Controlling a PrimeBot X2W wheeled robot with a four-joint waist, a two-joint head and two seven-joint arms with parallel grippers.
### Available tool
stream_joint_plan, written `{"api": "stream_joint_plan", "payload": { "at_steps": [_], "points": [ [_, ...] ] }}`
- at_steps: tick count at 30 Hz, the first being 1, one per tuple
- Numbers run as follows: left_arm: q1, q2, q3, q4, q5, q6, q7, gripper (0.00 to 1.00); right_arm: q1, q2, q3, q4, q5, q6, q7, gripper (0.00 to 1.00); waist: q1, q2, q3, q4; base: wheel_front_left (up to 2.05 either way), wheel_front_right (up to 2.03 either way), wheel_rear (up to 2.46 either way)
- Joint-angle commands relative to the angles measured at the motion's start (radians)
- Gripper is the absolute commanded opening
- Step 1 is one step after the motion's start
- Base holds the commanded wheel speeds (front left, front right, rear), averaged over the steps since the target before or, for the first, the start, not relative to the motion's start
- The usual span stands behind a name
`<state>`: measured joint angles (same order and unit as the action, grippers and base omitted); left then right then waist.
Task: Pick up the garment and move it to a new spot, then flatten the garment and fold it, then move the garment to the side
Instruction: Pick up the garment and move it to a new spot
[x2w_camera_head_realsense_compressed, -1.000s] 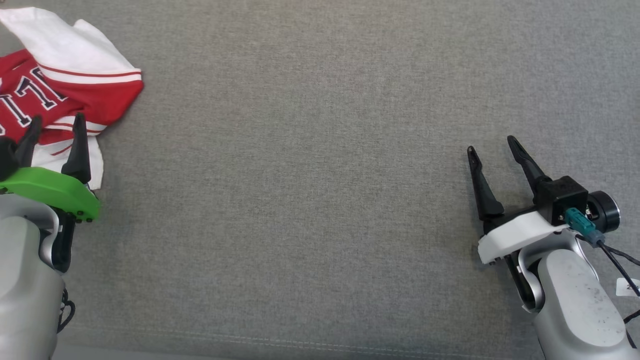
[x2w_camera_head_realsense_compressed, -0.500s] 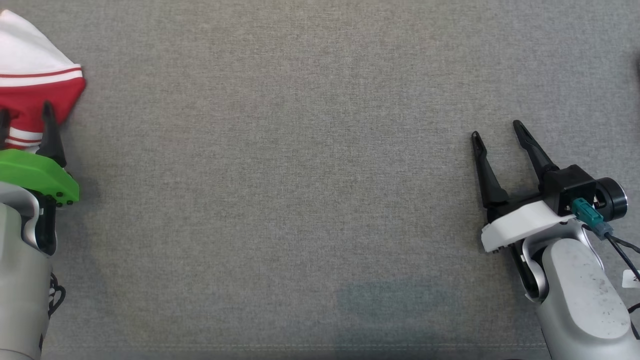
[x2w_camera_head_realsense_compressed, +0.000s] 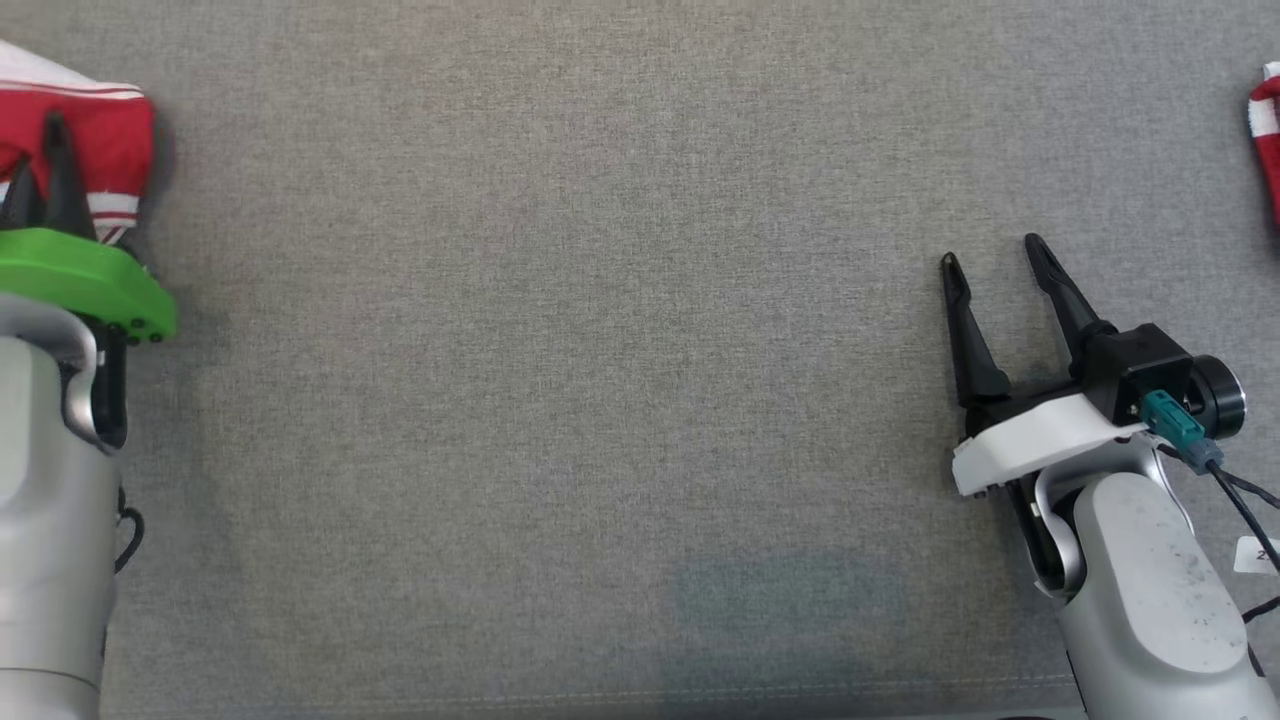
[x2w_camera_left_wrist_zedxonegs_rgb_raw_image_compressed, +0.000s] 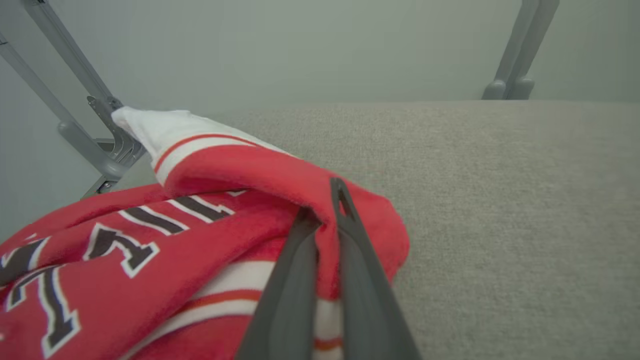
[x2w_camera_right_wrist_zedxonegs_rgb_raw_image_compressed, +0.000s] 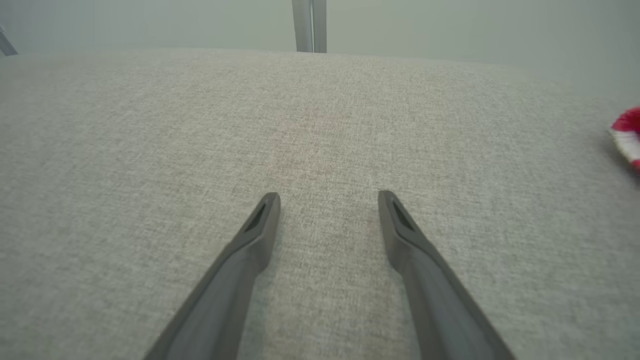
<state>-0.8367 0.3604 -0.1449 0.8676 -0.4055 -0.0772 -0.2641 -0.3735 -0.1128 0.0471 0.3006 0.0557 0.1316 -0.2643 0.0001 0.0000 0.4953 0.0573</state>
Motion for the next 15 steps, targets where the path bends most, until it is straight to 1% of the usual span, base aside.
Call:
{"api": "stream_joint_plan", "payload": {
  "at_steps": [1, 6, 9, 12, 15],
  "points": [
    [-0.003, -0.011, -0.002, -0.011, 0.014, -0.007, 0.000, 0.00, -0.001, 0.004, 0.000, 0.007, 0.006, -0.002, 0.000, 1.00, -0.0001, 0.0000, -0.009, -0.005, 0.00, 0.00, 0.00],
    [0.001, -0.070, -0.022, -0.119, 0.067, -0.034, 0.000, 0.00, 0.003, 0.030, 0.010, 0.021, 0.026, -0.002, 0.000, 1.00, -0.0001, 0.0000, -0.047, -0.034, 0.00, 0.00, 0.00],
    [-0.011, -0.129, -0.054, -0.158, 0.084, -0.046, 0.000, 0.00, 0.003, 0.044, 0.019, 0.029, 0.036, -0.002, 0.000, 1.00, -0.0001, 0.0000, -0.069, -0.066, 0.00, 0.00, 0.00],
    [-0.015, -0.193, -0.106, -0.181, 0.096, -0.053, 0.000, 0.00, 0.002, 0.053, 0.026, 0.031, 0.049, -0.002, 0.000, 1.00, -0.0001, 0.0000, -0.089, -0.111, 0.00, 0.00, 0.00],
    [-0.020, -0.246, -0.165, -0.186, 0.071, -0.053, 0.000, 0.00, 0.006, 0.058, 0.034, 0.031, 0.061, -0.002, 0.000, 1.00, -0.0001, 0.0000, -0.101, -0.164, 0.00, 0.00, 0.00]
  ]
}}
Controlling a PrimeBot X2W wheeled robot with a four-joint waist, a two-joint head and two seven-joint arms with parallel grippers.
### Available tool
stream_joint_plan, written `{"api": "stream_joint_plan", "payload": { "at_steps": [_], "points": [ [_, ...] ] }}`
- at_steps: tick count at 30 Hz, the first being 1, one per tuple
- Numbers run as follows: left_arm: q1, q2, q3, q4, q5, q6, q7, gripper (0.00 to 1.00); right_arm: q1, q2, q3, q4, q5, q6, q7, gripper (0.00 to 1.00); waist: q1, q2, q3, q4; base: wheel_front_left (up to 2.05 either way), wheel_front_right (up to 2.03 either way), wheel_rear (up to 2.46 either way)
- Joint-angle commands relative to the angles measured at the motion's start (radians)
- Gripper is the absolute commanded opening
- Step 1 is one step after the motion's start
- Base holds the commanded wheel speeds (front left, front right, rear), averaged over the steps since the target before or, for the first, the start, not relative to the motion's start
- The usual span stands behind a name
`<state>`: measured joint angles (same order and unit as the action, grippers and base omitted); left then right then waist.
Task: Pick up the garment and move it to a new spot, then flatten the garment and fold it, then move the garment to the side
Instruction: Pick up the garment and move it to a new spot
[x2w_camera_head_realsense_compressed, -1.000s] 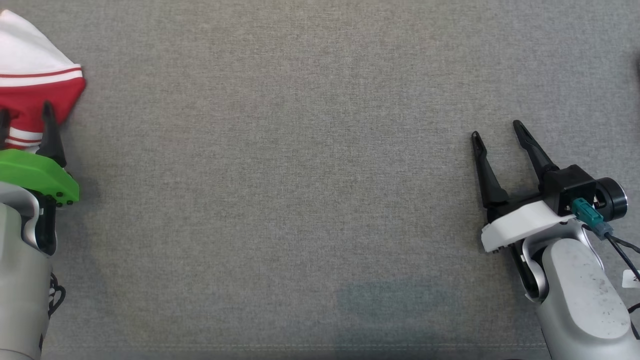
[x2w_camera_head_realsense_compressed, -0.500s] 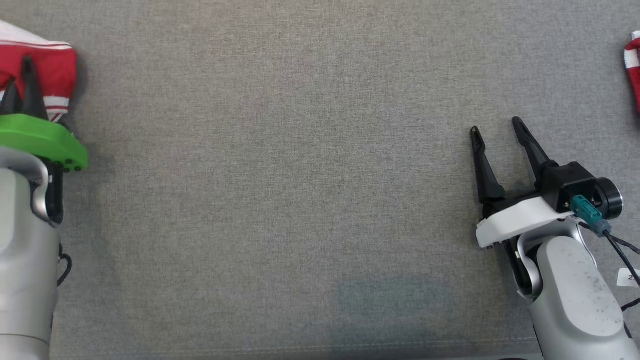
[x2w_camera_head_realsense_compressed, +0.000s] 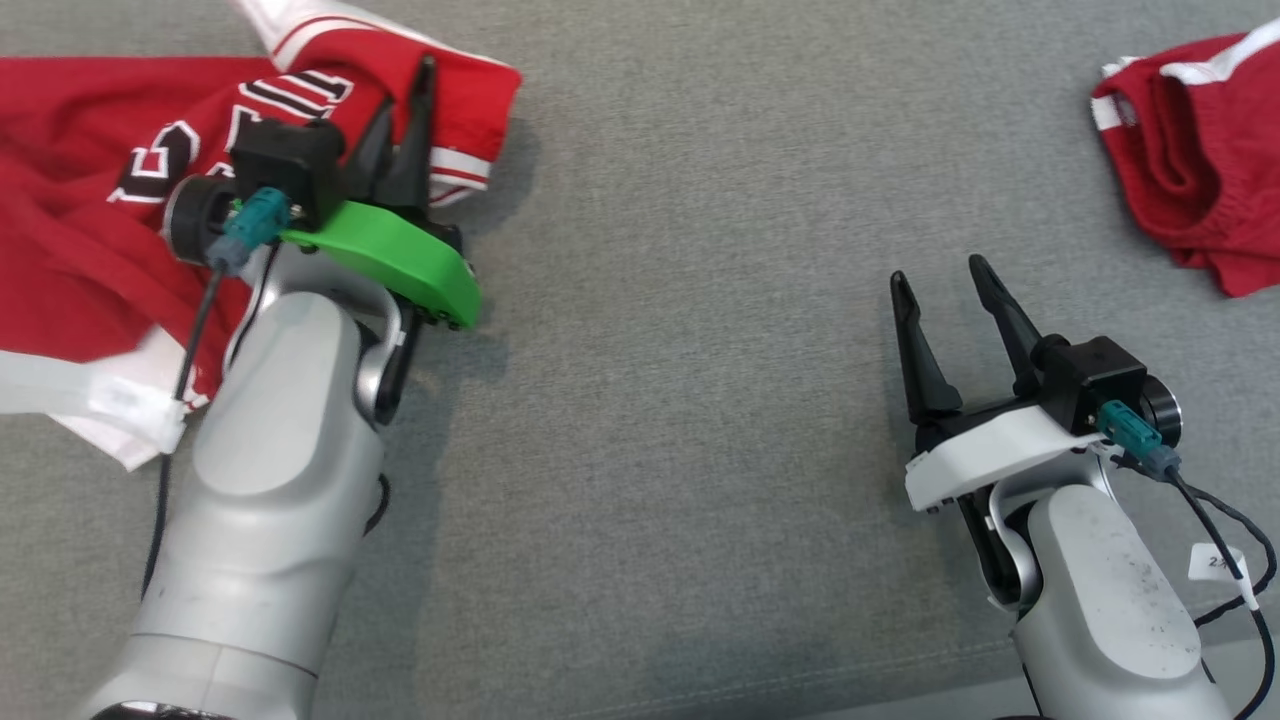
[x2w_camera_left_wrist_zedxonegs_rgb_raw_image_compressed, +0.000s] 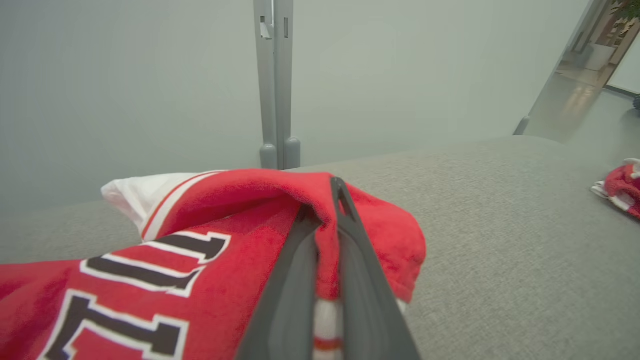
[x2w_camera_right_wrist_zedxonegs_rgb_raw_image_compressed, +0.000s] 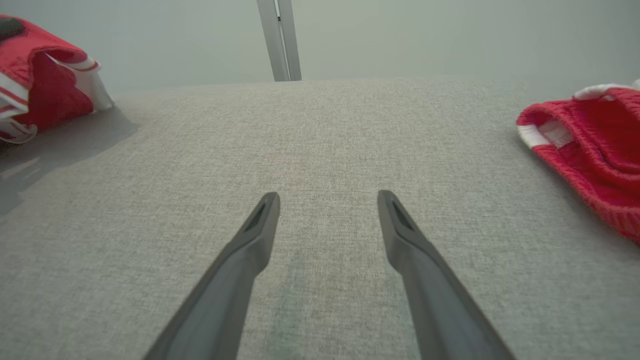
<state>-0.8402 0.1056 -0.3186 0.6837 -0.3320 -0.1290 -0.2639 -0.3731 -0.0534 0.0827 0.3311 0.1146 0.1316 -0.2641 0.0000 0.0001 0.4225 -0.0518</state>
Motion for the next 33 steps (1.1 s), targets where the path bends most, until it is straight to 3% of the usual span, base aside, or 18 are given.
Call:
{"api": "stream_joint_plan", "payload": {
  "at_steps": [1, 7, 14, 15, 16, 17, 24, 33],
  "points": [
    [-0.018, -0.004, -0.017, -0.005, -0.013, -0.001, 0.000, 0.00, 0.006, 0.000, 0.001, 0.002, 0.008, -0.002, 0.000, 1.00, 0.0000, -0.0001, -0.032, -0.075, 0.00, 0.00, 0.00],
    [-0.040, -0.048, -0.186, 0.008, -0.077, -0.002, 0.000, 0.00, 0.025, 0.002, 0.022, 0.000, 0.056, -0.002, 0.000, 1.00, 0.0000, -0.0001, -0.045, -0.177, 0.00, 0.00, 0.00],
    [-0.071, -0.050, -0.365, -0.064, -0.231, -0.001, -0.001, 0.00, 0.030, 0.001, 0.059, 0.001, 0.097, -0.002, 0.000, 1.00, 0.0000, -0.0001, -0.051, -0.252, 0.00, 0.00, 0.00],
    [-0.072, -0.049, -0.363, -0.055, -0.237, -0.001, 0.000, 0.19, 0.028, 0.002, 0.067, 0.000, 0.101, -0.002, 0.000, 1.00, 0.0000, -0.0001, -0.051, -0.258, 0.00, 0.00, 0.00],
    [-0.071, -0.049, -0.358, -0.037, -0.235, 0.000, 0.000, 0.72, 0.027, 0.002, 0.072, -0.001, 0.104, -0.002, 0.000, 1.00, 0.0000, -0.0001, -0.051, -0.262, 0.00, 0.00, 0.00],
    [-0.075, -0.049, -0.349, -0.024, -0.222, 0.007, 0.000, 1.00, 0.026, 0.002, 0.074, -0.002, 0.108, -0.002, 0.000, 1.00, 0.0000, -0.0001, -0.051, -0.265, 0.00, 0.00, 0.00],
    [-0.036, -0.051, -0.268, 0.041, -0.153, 0.020, 0.000, 1.00, 0.039, 0.002, 0.061, 0.000, 0.109, -0.002, 0.000, 1.00, 0.0000, -0.0001, -0.065, -0.225, 0.00, 0.00, 0.00],
    [0.103, -0.035, -0.082, -0.014, -0.050, 0.049, 0.000, 1.00, 0.043, 0.001, 0.071, 0.014, 0.094, -0.002, 0.000, 1.00, 0.0000, -0.0001, -0.129, -0.114, 0.00, 0.00, 0.00]
  ]
}}
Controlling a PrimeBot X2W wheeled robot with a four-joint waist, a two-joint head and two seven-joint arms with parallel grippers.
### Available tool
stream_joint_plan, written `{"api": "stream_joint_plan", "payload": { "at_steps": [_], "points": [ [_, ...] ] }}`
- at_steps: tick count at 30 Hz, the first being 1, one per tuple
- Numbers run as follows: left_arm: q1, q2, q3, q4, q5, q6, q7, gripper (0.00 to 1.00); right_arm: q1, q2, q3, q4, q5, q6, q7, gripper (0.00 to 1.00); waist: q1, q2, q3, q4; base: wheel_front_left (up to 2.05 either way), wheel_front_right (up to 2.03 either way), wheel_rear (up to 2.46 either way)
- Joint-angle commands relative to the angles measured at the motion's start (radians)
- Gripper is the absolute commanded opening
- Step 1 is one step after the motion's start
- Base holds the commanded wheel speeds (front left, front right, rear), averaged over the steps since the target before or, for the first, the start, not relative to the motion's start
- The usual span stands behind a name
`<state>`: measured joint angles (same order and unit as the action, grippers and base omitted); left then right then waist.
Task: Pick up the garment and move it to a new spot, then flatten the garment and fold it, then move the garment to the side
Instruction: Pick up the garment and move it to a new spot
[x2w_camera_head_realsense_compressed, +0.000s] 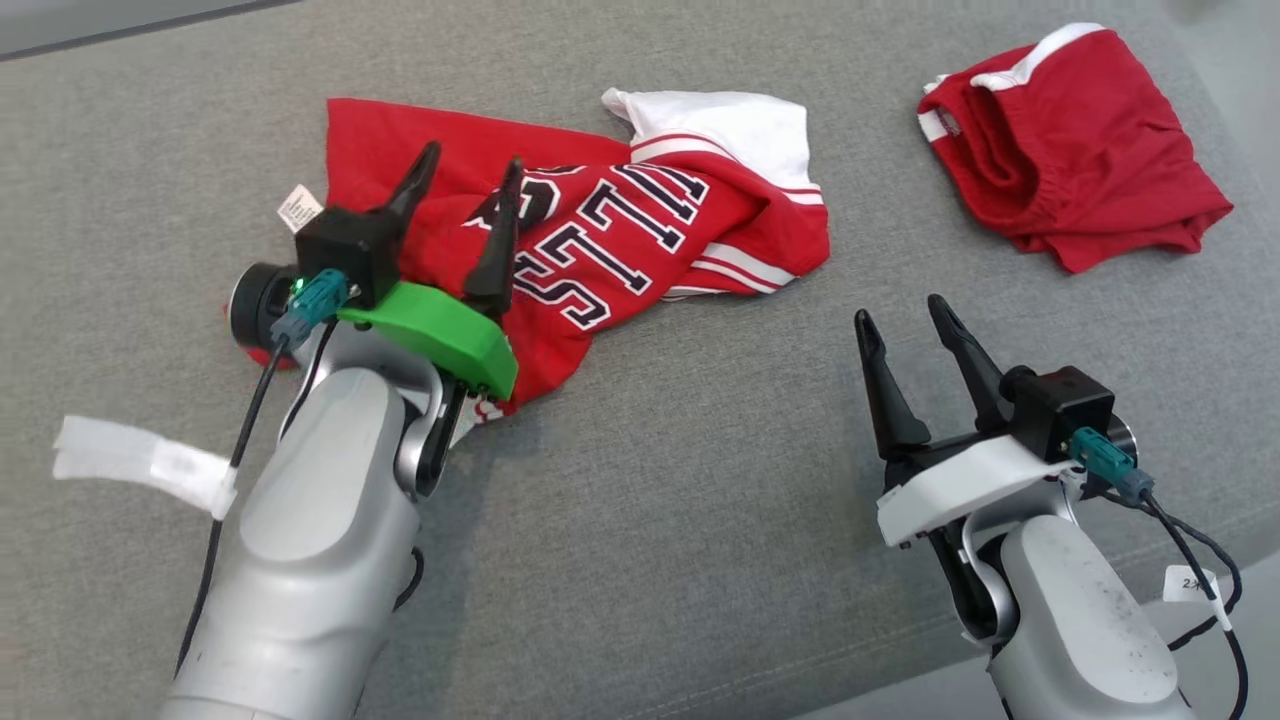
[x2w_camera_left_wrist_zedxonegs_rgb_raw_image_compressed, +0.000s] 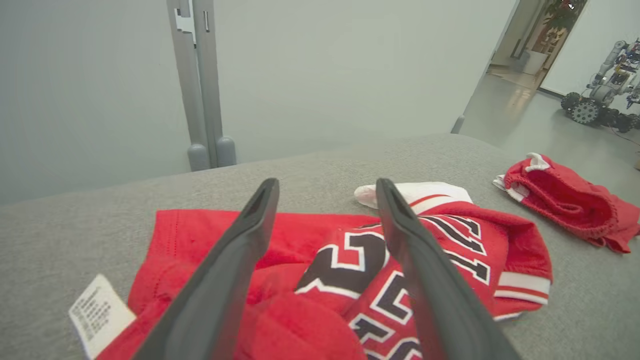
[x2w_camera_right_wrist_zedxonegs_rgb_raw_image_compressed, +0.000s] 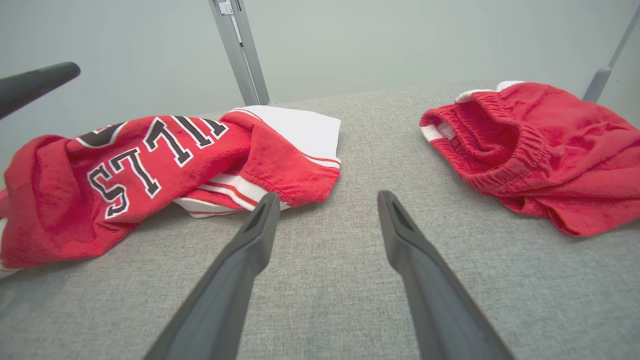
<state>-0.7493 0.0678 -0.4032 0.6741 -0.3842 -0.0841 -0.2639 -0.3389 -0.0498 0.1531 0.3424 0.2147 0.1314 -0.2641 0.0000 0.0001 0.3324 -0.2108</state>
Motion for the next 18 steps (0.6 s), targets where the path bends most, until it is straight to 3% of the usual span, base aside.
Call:
{"api": "stream_joint_plan", "payload": {
  "at_steps": [1, 10, 18],
  "points": [
    [0.035, 0.003, 0.026, -0.017, 0.011, 0.006, 0.000, 1.00, 0.013, -0.002, 0.004, 0.006, -0.008, -0.002, 0.000, 1.00, 0.0000, -0.0001, -0.048, 0.058, 0.00, 0.00, 0.00],
    [0.251, -0.007, 0.202, -0.156, 0.113, 0.006, 0.000, 1.00, 0.035, -0.003, 0.020, 0.032, -0.014, -0.002, 0.000, 1.00, 0.0000, -0.0001, -0.111, 0.165, 0.00, 0.00, 0.00],
    [0.442, -0.016, 0.321, -0.266, 0.181, 0.005, 0.000, 1.00, 0.059, -0.003, 0.028, 0.049, -0.015, -0.002, 0.000, 1.00, 0.0000, -0.0001, -0.165, 0.210, 0.00, 0.00, 0.00]
  ]
}}
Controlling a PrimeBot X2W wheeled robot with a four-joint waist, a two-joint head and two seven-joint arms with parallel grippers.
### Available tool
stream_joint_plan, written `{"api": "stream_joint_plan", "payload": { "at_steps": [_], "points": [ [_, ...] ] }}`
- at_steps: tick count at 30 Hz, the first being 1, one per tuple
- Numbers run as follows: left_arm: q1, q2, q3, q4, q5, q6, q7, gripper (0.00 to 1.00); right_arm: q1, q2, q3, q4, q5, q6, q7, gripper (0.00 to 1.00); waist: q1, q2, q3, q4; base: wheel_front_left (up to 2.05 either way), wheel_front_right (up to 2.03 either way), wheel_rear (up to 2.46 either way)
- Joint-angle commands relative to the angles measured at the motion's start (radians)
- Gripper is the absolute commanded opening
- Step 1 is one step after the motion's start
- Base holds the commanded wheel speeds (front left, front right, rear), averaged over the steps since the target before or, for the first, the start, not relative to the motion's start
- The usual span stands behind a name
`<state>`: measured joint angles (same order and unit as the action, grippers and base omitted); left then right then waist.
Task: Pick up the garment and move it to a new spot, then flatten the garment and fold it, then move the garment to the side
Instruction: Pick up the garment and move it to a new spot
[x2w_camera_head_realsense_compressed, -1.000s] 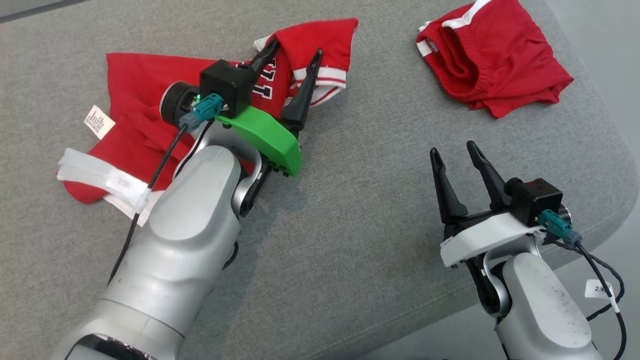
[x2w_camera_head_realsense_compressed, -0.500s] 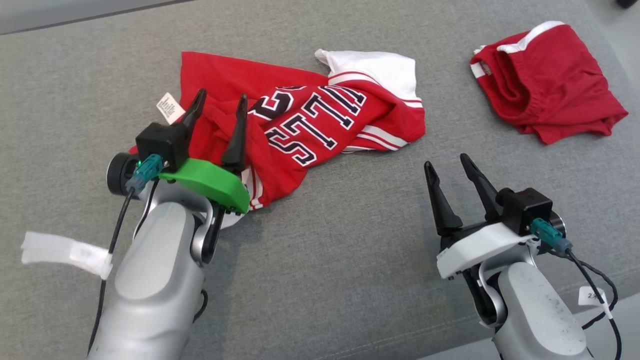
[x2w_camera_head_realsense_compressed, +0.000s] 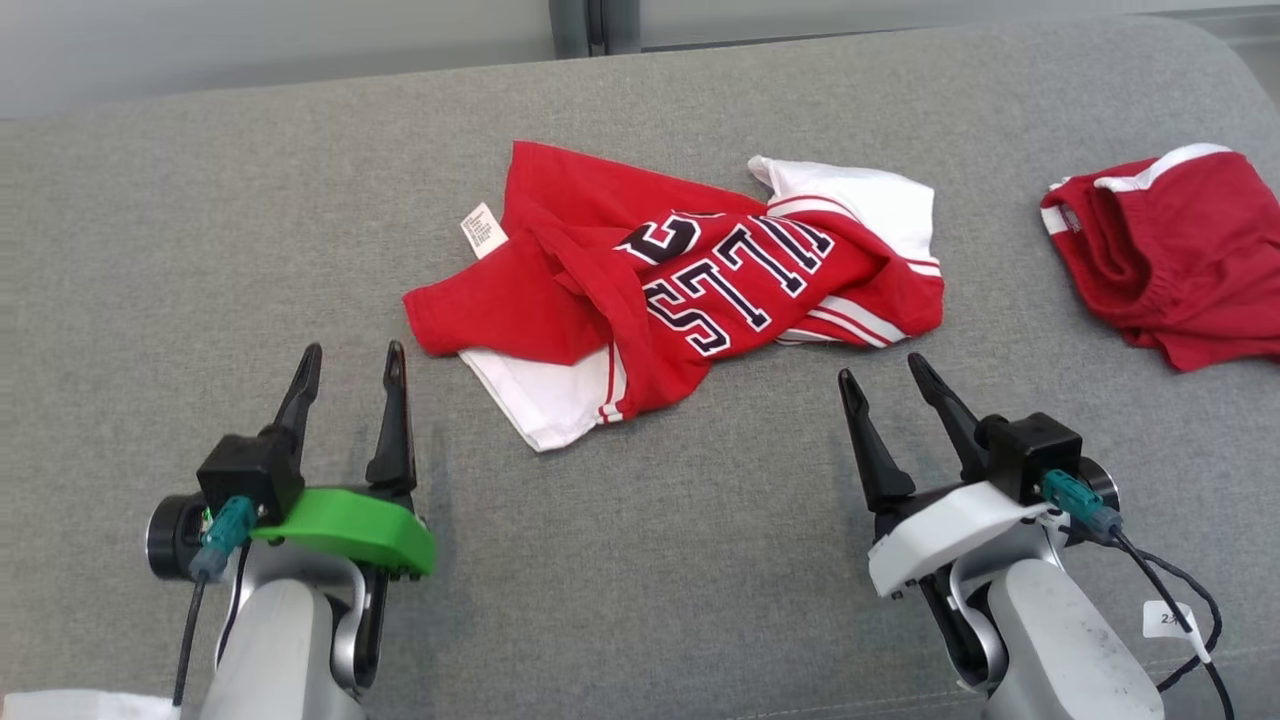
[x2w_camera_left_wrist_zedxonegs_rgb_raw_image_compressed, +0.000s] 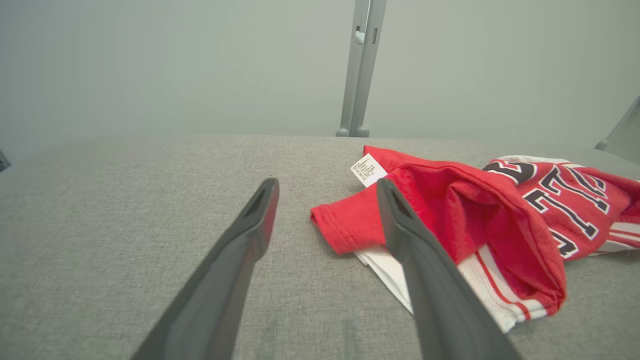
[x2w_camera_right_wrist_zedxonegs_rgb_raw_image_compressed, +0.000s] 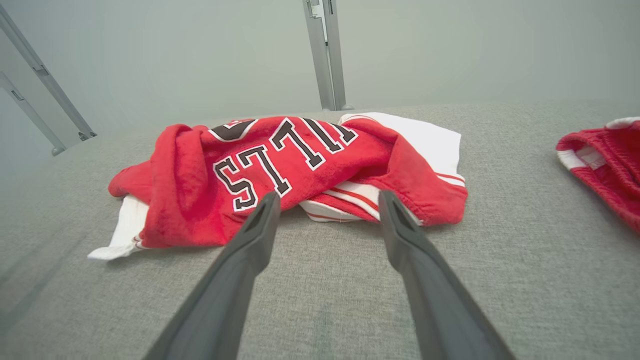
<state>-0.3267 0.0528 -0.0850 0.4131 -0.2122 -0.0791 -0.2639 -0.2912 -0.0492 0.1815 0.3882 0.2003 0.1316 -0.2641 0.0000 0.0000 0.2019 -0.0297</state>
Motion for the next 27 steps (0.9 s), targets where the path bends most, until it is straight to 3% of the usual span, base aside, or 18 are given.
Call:
{"api": "stream_joint_plan", "payload": {
  "at_steps": [1, 16, 27],
  "points": [
    [0.040, -0.001, 0.013, -0.011, 0.014, -0.002, 0.000, 1.00, 0.015, -0.003, 0.001, 0.004, 0.000, -0.002, 0.000, 1.00, 0.0000, 0.0000, -0.042, 0.032, 0.00, 0.00, 0.00],
    [0.277, -0.001, 0.081, -0.069, 0.024, 0.014, 0.000, 1.00, 0.083, -0.003, -0.002, 0.016, 0.006, -0.002, 0.000, 1.00, 0.0000, 0.0000, -0.139, 0.049, 0.00, 0.00, 0.00],
    [0.296, -0.001, 0.068, -0.061, 0.013, 0.018, 0.000, 1.00, 0.119, -0.003, -0.015, 0.009, -0.005, -0.002, 0.000, 1.00, 0.0000, 0.0000, -0.168, 0.028, 0.00, 0.00, 0.00]
  ]
}}
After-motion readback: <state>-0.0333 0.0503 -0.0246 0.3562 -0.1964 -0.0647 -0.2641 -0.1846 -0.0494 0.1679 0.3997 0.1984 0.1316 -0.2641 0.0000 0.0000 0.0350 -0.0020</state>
